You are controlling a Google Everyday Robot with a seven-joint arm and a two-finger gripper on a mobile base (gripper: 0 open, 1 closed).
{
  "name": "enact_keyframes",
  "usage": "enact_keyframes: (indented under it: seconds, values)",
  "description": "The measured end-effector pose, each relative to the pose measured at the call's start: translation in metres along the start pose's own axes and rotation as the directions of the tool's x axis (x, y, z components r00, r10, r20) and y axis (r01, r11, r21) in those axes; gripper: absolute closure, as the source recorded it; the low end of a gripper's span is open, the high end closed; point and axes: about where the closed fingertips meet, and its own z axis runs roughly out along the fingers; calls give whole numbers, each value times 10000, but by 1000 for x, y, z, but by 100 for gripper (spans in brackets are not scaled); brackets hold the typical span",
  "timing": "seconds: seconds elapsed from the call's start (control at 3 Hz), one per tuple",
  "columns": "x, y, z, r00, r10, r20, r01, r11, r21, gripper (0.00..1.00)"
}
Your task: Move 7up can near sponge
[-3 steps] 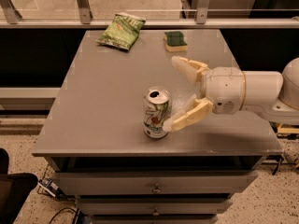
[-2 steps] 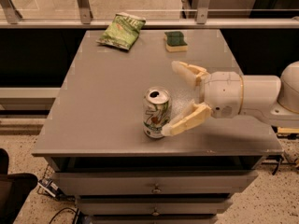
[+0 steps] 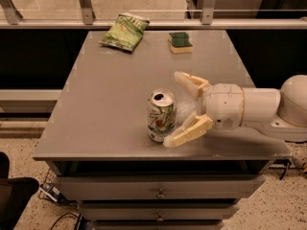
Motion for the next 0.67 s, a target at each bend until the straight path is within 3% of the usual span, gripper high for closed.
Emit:
enact_keyframes:
  seconds: [0.33,0.67]
  values:
    - [11,3,6,9999,142,54,-141,9999,-93,0]
    - [17,6,12,9995,247,205,-242,9994,-244,11]
